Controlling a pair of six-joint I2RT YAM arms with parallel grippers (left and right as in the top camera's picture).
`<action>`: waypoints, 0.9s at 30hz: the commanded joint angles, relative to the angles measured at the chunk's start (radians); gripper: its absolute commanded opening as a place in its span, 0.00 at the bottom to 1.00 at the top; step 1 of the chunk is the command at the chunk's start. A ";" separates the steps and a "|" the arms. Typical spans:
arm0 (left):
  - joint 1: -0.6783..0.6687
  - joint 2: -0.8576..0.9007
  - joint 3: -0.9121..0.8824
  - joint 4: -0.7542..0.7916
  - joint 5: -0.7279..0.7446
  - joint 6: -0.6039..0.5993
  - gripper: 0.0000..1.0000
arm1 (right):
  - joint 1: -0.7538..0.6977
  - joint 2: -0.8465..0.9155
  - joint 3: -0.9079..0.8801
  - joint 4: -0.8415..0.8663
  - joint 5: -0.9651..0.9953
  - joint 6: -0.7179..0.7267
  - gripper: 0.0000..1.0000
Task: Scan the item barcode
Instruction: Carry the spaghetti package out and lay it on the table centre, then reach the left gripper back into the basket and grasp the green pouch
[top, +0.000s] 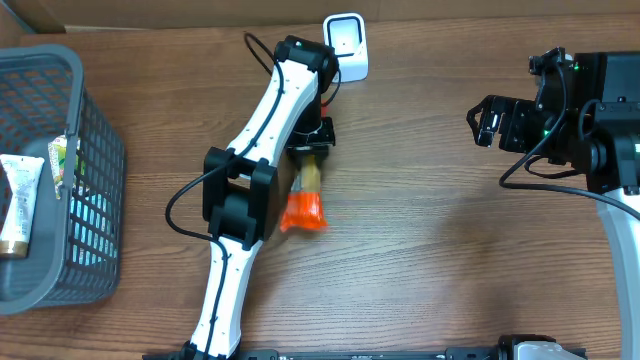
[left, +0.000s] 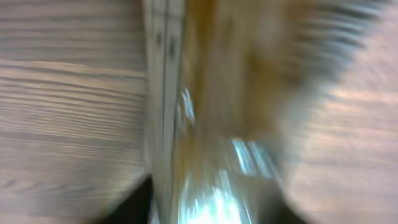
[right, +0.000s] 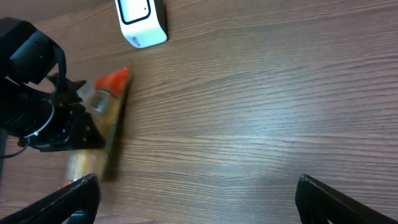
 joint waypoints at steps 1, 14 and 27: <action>-0.038 -0.018 0.016 -0.006 0.147 0.187 1.00 | -0.002 -0.004 0.026 0.000 -0.005 -0.001 1.00; 0.087 -0.445 0.017 -0.006 0.037 0.132 1.00 | -0.002 0.008 0.026 0.001 -0.006 -0.001 1.00; 0.890 -0.844 0.016 -0.006 -0.051 0.116 1.00 | -0.002 0.046 0.026 -0.001 -0.010 -0.001 1.00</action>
